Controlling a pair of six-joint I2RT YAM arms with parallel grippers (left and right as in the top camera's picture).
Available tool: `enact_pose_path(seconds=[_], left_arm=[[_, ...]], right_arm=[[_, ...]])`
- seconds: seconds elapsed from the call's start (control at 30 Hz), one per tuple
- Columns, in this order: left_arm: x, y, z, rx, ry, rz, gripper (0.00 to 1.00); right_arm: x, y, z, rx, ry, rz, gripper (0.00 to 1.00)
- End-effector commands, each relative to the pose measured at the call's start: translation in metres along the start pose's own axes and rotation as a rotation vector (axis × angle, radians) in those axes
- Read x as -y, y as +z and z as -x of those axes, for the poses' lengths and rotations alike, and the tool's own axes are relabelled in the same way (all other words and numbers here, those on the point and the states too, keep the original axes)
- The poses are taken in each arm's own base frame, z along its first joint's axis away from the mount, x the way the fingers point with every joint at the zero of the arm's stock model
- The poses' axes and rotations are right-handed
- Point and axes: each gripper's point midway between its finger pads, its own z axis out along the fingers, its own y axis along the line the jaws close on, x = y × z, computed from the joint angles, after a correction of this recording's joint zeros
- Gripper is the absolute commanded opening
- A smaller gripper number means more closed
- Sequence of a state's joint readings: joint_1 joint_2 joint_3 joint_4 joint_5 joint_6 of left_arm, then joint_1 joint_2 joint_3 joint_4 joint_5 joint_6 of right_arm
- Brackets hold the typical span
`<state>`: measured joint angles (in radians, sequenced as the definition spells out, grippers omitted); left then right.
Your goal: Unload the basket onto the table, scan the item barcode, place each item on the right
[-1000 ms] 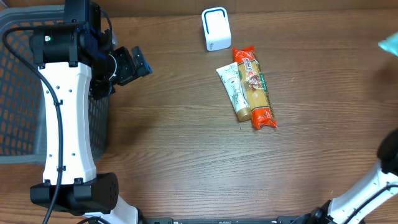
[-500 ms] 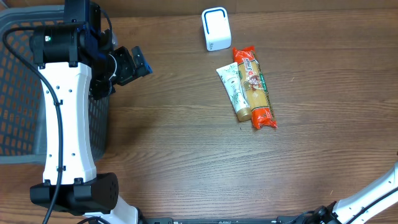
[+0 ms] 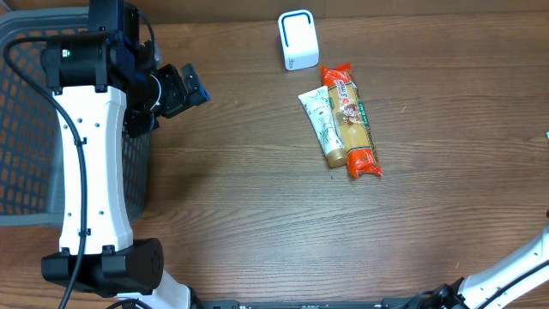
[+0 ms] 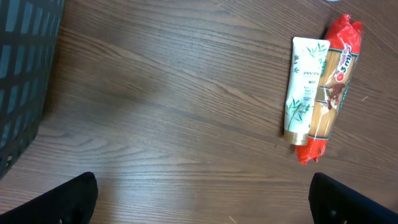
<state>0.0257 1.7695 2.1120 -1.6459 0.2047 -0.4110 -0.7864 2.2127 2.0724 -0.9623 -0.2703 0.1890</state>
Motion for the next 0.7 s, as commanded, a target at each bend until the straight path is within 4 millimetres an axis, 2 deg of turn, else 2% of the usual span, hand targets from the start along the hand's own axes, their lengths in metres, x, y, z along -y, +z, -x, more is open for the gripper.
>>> enact_pose_path(seconds=[0.0,0.03,0.07,0.13,0.17,0.2,0.27,0.37,0.57,0.67], left_arm=[[0.001,0.0,-0.001,0.001,0.025,0.003,1.0],[0.001,0.0,-0.001,0.001,0.026,0.003,1.0],[0.001,0.0,-0.001,0.002,0.026,0.003,1.0],[0.001,0.0,-0.001,0.002,0.025,0.003,1.0],[0.001,0.0,-0.001,0.002,0.025,0.003,1.0],[0.001,0.0,-0.001,0.001,0.025,0.003,1.0],[0.001,0.0,-0.001,0.001,0.025,0.003,1.0],[0.001,0.0,-0.001,0.001,0.025,0.003,1.0],[0.001,0.0,-0.001,0.002,0.026,0.003,1.0],[0.001,0.0,-0.001,0.002,0.025,0.003,1.0]], right_arm=[[-0.136,-0.048,-0.035,-0.067,-0.274,0.483,0.85],[-0.156,-0.045,-0.057,-0.121,-0.32,0.502,0.86],[-0.168,-0.043,-0.072,-0.157,-0.353,0.512,0.86],[-0.205,-0.04,-0.128,-0.284,-0.485,0.529,0.86],[-0.212,-0.04,-0.142,-0.315,-0.512,0.525,0.86],[-0.225,-0.037,-0.171,-0.379,-0.554,0.492,0.86],[-0.244,-0.037,-0.213,-0.464,-0.626,0.459,0.85],[-0.275,-0.042,-0.278,-0.538,-0.795,0.398,0.76],[-0.313,-0.054,-0.381,-0.531,-1.069,0.224,0.74],[-0.319,-0.055,-0.417,-0.529,-1.165,0.174,0.74]])
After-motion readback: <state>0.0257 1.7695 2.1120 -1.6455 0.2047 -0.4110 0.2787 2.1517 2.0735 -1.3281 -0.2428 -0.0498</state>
